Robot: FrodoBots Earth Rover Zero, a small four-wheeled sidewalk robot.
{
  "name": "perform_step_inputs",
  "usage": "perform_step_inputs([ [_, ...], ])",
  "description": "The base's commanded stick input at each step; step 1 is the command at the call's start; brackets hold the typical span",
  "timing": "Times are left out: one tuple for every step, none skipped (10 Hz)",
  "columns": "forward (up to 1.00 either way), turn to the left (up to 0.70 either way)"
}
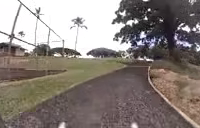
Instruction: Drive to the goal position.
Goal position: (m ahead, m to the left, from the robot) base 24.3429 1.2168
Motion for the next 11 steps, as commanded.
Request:
perform_step_inputs([
  [0.85,-0.04],
  [0.85,0.0],
  [0.85,0.0],
  [0.85,0.0],
  [0.85,0.0],
  [0.85,0.0],
  [0.85,-0.27],
  [0.85,-0.27],
  [0.85,-0.27],
  [0.85,-0.27],
  [0.85,-0.27],
])
